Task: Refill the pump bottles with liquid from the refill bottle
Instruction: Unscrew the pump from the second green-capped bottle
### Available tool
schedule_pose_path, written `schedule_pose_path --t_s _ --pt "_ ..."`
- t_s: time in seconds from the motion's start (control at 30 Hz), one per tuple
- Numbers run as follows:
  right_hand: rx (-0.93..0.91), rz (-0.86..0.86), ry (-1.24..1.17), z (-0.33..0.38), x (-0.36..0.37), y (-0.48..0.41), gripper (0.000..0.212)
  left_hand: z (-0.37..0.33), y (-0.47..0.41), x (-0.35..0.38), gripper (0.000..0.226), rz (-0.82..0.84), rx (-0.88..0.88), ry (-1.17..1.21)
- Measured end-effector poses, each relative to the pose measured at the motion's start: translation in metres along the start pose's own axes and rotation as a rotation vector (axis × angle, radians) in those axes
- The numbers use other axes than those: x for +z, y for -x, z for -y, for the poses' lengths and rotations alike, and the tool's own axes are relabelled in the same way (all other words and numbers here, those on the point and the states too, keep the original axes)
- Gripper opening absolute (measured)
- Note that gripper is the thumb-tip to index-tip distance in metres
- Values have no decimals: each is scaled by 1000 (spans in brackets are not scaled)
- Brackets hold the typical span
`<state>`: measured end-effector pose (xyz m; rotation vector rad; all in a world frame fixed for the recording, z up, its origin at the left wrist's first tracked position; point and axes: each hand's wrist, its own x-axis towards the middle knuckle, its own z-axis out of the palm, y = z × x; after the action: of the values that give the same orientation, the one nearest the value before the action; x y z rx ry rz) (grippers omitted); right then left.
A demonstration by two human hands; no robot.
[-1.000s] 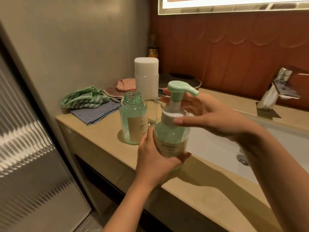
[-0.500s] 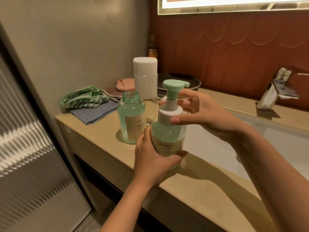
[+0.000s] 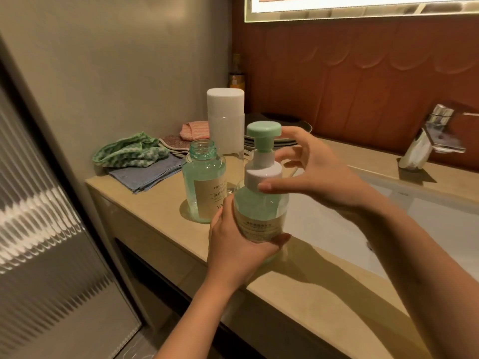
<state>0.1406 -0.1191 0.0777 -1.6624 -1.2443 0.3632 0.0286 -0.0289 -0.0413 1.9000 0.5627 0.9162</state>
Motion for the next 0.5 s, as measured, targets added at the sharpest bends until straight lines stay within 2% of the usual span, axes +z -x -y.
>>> schedule_pose_path --t_s 0.07,0.13,0.27,0.4,0.5 --pt "15 128 -83 0 -5 1 91 -1 0 -1 87 10 7 -2" --pt "13 154 -54 1 -1 3 96 -2 0 -1 84 10 24 -5" --pt "-45 -92 94 12 16 5 114 -2 -1 0 88 -3 38 8" --pt "-223 -241 249 16 26 11 110 1 -2 2 98 -13 21 5" --pt "-248 -262 254 14 21 10 103 2 -2 2 106 -24 1 -40"
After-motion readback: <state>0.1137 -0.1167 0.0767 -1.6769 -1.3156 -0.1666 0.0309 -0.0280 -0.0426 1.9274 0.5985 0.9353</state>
